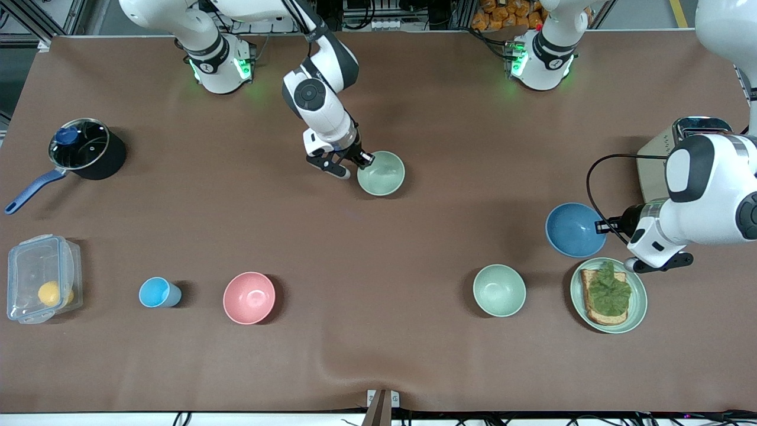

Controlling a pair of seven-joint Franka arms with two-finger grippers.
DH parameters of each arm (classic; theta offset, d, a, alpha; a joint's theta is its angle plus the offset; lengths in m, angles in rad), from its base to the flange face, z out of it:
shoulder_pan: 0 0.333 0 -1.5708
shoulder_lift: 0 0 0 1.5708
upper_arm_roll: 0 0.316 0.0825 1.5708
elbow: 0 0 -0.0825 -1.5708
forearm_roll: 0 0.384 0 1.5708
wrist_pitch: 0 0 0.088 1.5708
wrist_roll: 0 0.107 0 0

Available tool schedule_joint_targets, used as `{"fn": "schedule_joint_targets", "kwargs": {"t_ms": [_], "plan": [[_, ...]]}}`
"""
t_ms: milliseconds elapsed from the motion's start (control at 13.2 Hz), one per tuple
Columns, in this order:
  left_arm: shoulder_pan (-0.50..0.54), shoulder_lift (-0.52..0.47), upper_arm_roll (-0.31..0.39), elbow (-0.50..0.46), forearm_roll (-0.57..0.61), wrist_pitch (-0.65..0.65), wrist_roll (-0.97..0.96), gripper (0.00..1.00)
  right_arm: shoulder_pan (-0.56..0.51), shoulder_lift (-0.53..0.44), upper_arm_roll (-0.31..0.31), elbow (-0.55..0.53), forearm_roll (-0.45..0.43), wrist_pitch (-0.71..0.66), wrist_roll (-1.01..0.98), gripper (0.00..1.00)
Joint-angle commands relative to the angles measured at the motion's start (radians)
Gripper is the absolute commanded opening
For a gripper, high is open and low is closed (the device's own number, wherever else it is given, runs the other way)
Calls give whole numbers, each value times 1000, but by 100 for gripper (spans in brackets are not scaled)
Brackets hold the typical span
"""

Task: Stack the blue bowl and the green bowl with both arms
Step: 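Slide the green bowl toward the table middle with the right gripper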

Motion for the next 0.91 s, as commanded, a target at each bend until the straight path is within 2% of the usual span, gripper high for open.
{"fn": "schedule_joint_targets", "kwargs": {"t_ms": [0,76,152,227,455,833], "plan": [[-3,-2,-1,17,-11,-15,0,0,12,22,-14,18,10,18,26,6],[-5,-2,-1,21,-6,-16,-4,0,12,24,-14,18,10,20,26,36],[-6,2,-1,43,-4,-16,-3,0,9,24,-14,18,11,21,32,83],[-5,8,-1,54,-4,-19,-3,0,4,24,-14,20,11,18,49,100],[-15,8,-3,57,-7,-21,-10,0,-18,1,-15,38,11,-44,61,100],[-80,4,-3,110,-20,-67,-82,0,-97,-69,-35,127,11,-326,135,100]]}}
